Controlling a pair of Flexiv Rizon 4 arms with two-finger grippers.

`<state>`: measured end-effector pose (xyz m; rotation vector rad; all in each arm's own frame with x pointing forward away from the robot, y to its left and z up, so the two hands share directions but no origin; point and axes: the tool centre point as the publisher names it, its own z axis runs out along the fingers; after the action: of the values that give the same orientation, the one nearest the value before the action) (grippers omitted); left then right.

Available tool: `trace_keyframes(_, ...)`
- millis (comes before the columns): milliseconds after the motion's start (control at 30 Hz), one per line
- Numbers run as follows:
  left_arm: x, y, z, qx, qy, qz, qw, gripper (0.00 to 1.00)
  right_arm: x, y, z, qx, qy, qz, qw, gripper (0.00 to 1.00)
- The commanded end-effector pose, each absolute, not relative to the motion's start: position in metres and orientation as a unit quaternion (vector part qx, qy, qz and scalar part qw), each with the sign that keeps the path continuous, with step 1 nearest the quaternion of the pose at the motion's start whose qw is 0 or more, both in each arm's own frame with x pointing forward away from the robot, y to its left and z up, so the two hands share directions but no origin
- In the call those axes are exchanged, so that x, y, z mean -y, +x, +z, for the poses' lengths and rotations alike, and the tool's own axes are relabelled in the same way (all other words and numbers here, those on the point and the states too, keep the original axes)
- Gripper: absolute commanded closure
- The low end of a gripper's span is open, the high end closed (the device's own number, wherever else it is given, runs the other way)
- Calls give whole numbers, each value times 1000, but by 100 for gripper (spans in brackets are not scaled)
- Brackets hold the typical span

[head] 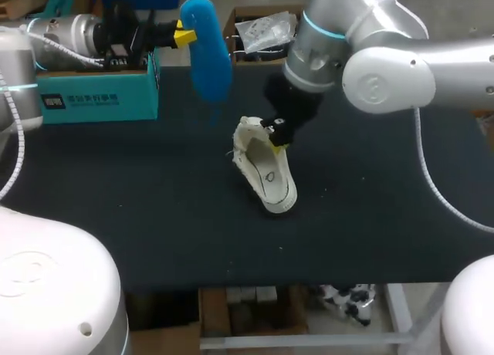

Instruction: Open the shoe tongue, take the insole out of the shoe, put the insole back into the shoe, and pack the shoe into the shoebox

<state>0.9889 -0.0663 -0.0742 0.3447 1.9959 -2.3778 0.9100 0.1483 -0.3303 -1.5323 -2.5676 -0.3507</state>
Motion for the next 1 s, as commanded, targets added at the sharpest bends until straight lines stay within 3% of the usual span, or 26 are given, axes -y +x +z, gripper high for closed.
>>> trace_keyframes(33, 64, 999, -79, -633, 180, -751, -53, 100, -141, 905, -337, 838, -520, -161, 47, 100)
trace_keyframes(733, 67, 993, -85, -628, 178, -755, -60, 100, -119, 891, -347, 815, -551, -173, 57, 100)
trace_keyframes(767, 68, 996, -86, -628, 179, -755, -61, 100, -118, 891, -347, 814, -550, -175, 58, 70)
trace_keyframes(800, 69, 996, -86, -628, 179, -755, -61, 100, -116, 890, -348, 814, -550, -175, 58, 0)
trace_keyframes(1000, 78, 979, -86, -628, 187, -752, -68, 100, -109, 886, -340, 814, -547, -188, 55, 0)
